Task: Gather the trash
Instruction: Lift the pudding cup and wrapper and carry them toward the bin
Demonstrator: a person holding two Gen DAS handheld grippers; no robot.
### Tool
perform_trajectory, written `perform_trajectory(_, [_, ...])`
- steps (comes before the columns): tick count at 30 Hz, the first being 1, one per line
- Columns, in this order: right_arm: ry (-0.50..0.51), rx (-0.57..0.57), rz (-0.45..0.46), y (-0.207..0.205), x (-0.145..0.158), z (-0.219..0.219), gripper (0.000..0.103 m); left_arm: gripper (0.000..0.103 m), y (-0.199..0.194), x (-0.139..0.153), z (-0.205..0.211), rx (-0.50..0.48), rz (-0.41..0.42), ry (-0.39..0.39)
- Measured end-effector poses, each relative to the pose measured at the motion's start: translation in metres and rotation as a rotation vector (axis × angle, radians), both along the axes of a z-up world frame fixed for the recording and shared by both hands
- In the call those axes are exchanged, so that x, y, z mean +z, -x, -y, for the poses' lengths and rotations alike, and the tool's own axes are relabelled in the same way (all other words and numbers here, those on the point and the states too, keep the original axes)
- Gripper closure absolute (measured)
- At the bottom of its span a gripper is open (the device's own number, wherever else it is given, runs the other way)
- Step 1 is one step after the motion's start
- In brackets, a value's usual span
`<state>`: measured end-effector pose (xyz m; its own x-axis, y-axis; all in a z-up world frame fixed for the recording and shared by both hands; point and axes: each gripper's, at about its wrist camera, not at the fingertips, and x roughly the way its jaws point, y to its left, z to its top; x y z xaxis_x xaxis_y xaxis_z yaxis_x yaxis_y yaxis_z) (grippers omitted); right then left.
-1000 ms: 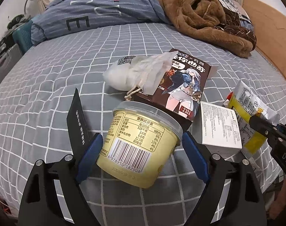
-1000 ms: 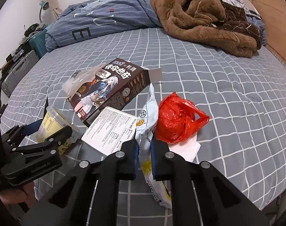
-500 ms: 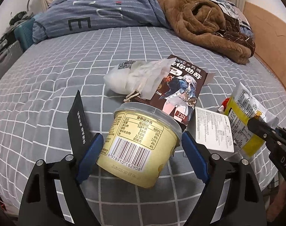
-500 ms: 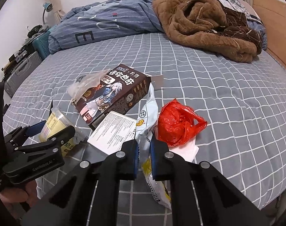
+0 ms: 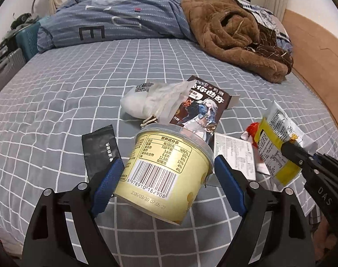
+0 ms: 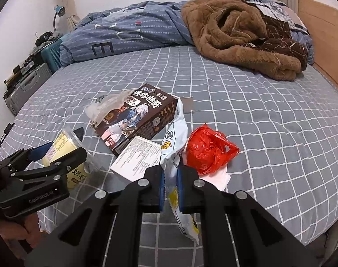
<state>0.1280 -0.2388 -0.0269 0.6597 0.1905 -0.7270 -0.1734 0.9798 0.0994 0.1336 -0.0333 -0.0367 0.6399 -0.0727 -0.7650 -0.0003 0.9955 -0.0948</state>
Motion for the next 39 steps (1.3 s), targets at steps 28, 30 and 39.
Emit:
perform_trajectory(28, [-0.009,0.029,0.079,0.071,0.046,0.002,0.095,0.044,0.073,0.035,-0.008,-0.004,0.030,0.030])
perform_trajectory(30, [-0.010,0.030,0.077,0.073,0.045,0.001,0.095,0.044,0.070,0.023,-0.008,-0.003,0.008,0.023])
perform_trajectory(39, [0.000,0.038,0.045,0.069,0.030,-0.002,0.095,0.025,0.063,-0.031,0.005,-0.007,-0.099,-0.006])
